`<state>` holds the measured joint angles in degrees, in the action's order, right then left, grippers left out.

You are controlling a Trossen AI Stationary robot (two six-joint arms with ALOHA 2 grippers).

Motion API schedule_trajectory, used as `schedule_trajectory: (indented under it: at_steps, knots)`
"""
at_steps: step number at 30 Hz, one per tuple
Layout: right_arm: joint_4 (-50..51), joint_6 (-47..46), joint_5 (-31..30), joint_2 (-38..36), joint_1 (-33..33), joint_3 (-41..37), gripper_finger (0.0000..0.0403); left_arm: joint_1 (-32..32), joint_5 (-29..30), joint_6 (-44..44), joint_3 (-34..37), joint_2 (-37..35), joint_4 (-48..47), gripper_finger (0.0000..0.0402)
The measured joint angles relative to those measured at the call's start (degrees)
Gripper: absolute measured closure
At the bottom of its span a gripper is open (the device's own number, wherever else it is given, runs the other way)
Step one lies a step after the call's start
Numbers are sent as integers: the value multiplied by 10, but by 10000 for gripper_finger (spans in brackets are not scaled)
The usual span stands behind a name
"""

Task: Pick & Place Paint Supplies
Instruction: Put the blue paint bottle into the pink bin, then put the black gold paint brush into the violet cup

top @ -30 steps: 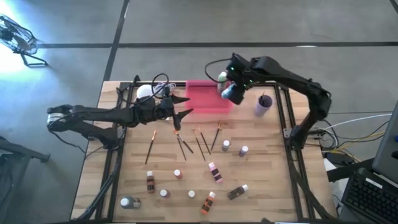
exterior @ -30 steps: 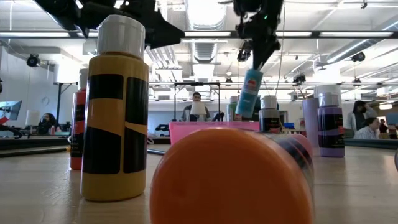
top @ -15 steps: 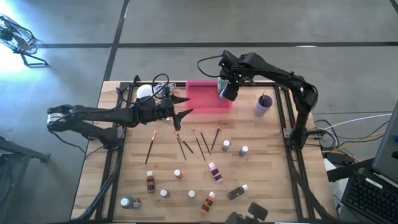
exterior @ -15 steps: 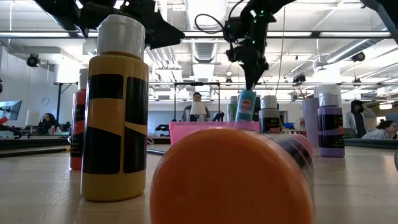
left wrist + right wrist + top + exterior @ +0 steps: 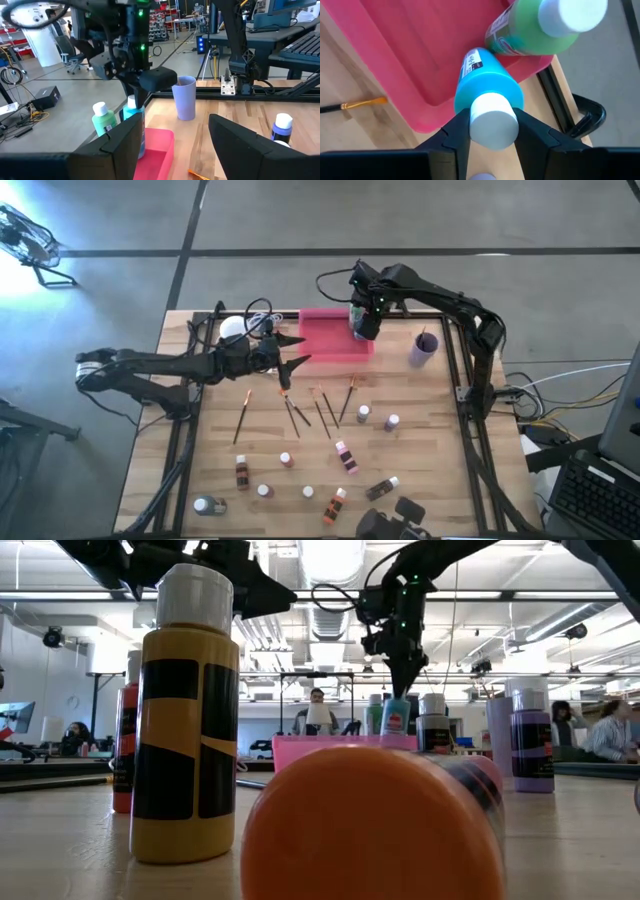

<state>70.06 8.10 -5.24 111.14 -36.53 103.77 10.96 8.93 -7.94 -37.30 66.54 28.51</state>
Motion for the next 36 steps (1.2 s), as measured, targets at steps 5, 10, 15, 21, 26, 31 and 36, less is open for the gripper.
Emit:
schedule_trajectory:
  at_steps: [5,10,15,21,26,31,36]
  knots:
    - [-4,1,0,8,-5,2,273,0,0,0,0,0,0,168]
    - [-2,0,0,6,-6,1,273,0,0,0,0,0,0,168]
    - [-2,1,-5,-2,-6,-1,256,0,0,0,0,0,-1,168]
    - [-9,-2,-11,-10,-13,-1,210,0,0,0,0,0,-1,168]
    - [-8,2,-47,-16,-12,-1,180,0,0,0,0,0,-1,168]
    - [23,2,-55,-43,-13,18,168,0,0,0,0,0,-1,168]
    - [81,-23,-50,-59,-3,74,174,0,0,-1,0,0,-2,168]
